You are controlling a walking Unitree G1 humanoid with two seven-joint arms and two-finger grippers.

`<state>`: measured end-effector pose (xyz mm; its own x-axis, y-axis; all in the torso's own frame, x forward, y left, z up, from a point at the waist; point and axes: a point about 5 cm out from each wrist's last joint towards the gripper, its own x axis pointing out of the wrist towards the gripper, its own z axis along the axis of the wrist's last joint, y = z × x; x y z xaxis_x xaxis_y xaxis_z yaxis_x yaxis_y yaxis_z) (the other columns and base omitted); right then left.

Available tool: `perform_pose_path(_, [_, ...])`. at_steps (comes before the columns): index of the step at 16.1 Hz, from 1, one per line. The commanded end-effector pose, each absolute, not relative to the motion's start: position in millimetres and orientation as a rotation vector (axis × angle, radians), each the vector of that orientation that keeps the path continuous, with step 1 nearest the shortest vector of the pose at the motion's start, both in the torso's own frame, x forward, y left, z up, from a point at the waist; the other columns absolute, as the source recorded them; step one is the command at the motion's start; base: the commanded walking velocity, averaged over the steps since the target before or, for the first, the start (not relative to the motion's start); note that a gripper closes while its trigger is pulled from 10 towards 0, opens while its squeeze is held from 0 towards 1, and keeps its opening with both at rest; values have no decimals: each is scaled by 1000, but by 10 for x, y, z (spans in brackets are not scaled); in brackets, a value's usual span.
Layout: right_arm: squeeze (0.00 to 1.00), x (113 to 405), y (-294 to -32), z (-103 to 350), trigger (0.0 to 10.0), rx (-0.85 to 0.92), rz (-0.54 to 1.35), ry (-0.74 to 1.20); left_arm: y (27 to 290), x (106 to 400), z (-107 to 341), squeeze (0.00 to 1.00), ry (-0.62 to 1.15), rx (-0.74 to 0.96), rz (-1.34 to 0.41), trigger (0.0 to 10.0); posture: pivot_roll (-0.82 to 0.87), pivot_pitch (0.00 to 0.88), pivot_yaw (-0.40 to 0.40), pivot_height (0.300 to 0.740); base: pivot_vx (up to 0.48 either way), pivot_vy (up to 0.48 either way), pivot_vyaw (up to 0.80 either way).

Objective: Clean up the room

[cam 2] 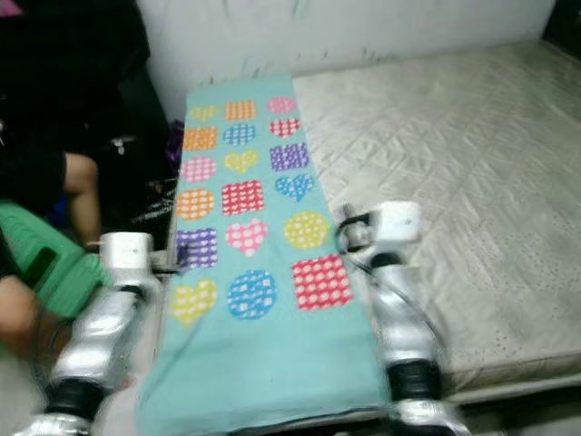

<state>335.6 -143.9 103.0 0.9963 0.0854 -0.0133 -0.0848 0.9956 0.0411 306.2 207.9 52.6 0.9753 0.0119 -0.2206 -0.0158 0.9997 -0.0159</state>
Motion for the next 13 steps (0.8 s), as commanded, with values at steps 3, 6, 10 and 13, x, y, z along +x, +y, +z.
perform_pose_path(3, [0, 3372, -1438, 832, 10000, 16, 93, 92, 2054, 3108, 456, 0, 250, -15, 37, 10000, -240, 0, 103, 740, 0, 0, -417])
perform_pose_path(6, [0, 3361, -1361, 672, 10000, 12, 110, 163, 1995, 3127, 361, 0, 302, -34, 50, 10000, -235, 0, 96, 740, 0, 0, -417])
perform_pose_path(10, [0, 3274, -1202, 389, 10000, 7, 139, 307, 1830, 3151, 250, 0, 378, -24, 12, 10000, -238, 0, 94, 740, 0, 0, -417])
perform_pose_path(13, [0, 3171, -1136, 169, 10000, 37, 125, 487, 1836, 3065, 86, 0, 499, -72, 36, 10000, -257, 0, 104, 740, 0, 0, 0])
